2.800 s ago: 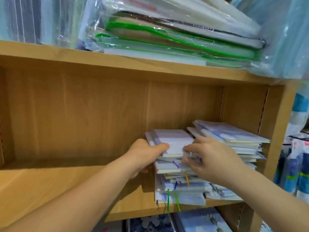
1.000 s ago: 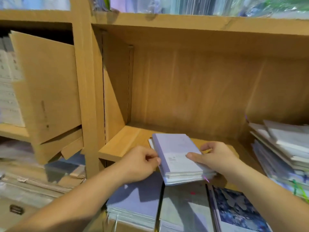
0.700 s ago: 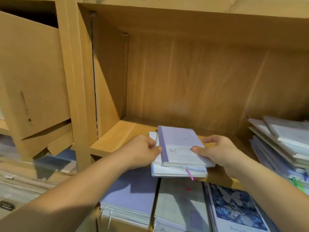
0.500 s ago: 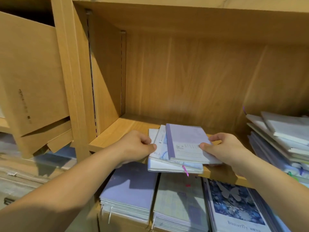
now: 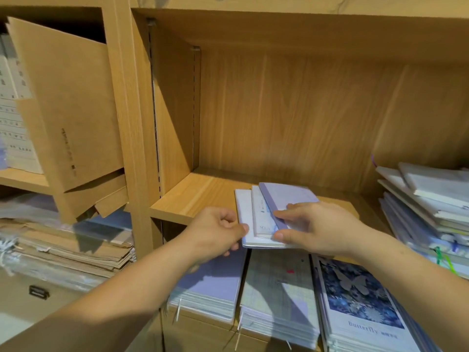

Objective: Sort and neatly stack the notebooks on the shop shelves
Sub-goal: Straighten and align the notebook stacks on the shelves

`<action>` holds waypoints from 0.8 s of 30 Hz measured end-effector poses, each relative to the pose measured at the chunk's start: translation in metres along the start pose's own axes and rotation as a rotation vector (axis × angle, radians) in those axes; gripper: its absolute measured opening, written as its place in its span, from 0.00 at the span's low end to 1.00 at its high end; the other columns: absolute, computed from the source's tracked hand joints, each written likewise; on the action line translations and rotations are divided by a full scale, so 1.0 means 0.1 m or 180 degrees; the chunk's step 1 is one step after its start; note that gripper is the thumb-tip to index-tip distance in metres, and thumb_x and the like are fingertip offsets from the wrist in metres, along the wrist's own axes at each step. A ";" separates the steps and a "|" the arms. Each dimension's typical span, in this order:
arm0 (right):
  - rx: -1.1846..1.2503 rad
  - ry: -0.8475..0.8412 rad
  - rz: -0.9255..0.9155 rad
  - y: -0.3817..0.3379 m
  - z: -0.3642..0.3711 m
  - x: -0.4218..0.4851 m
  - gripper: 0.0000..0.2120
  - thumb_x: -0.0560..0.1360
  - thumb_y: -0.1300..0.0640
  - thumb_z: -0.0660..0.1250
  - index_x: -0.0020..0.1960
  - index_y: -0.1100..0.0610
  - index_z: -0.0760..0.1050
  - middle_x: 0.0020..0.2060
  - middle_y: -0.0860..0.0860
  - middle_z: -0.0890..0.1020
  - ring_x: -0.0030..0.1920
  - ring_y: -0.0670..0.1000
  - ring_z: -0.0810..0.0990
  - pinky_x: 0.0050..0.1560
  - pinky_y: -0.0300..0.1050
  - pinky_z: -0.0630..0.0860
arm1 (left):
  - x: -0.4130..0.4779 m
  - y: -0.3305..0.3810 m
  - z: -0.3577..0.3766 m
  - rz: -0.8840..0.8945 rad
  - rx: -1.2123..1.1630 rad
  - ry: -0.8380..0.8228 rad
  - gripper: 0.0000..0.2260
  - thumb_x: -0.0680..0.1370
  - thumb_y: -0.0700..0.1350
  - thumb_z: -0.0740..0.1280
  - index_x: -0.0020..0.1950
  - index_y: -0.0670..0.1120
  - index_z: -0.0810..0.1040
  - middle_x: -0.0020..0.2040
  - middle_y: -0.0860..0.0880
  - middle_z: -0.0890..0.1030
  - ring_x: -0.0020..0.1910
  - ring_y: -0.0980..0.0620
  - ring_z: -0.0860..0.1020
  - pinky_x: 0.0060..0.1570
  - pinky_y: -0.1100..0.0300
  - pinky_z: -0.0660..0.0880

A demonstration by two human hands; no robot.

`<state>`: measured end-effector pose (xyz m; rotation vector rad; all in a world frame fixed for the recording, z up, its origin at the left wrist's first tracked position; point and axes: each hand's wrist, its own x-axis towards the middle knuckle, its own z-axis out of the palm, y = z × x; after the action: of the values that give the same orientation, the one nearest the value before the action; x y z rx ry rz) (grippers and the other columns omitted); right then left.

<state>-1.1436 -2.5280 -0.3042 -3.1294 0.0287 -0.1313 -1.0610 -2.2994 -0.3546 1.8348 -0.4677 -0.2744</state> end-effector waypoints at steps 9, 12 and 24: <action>0.0152 0.0208 0.0060 -0.10 0.03 0.14 0.21 0.83 0.33 0.48 0.72 0.31 0.69 0.33 0.32 0.76 0.41 0.39 0.76 0.37 0.37 0.68 | 0.01 0.22 -0.03 -0.0755 -0.1731 -0.0158 0.10 0.82 0.31 0.63 0.60 0.39 0.78 0.50 0.36 0.85 0.35 0.50 0.81 0.38 0.59 0.81; 0.0571 0.0137 0.0180 -0.11 -0.01 0.12 0.19 0.84 0.39 0.52 0.72 0.36 0.71 0.50 0.39 0.85 0.46 0.45 0.82 0.47 0.44 0.78 | 0.03 0.28 -0.04 -0.0679 -0.1729 -0.0070 0.08 0.80 0.32 0.66 0.57 0.41 0.78 0.49 0.37 0.85 0.33 0.51 0.82 0.36 0.60 0.81; 0.1020 0.0418 0.0991 0.14 0.13 0.02 0.33 0.72 0.26 0.64 0.68 0.45 0.79 0.67 0.45 0.79 0.65 0.50 0.77 0.56 0.43 0.73 | -0.06 0.11 -0.12 -0.0617 -0.0957 0.0009 0.09 0.81 0.42 0.70 0.58 0.39 0.81 0.51 0.37 0.86 0.38 0.50 0.83 0.44 0.57 0.83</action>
<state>-1.1412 -2.5416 -0.3167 -2.7497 0.4453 -0.3026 -1.0634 -2.2888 -0.3411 1.5858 -0.2312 -0.4496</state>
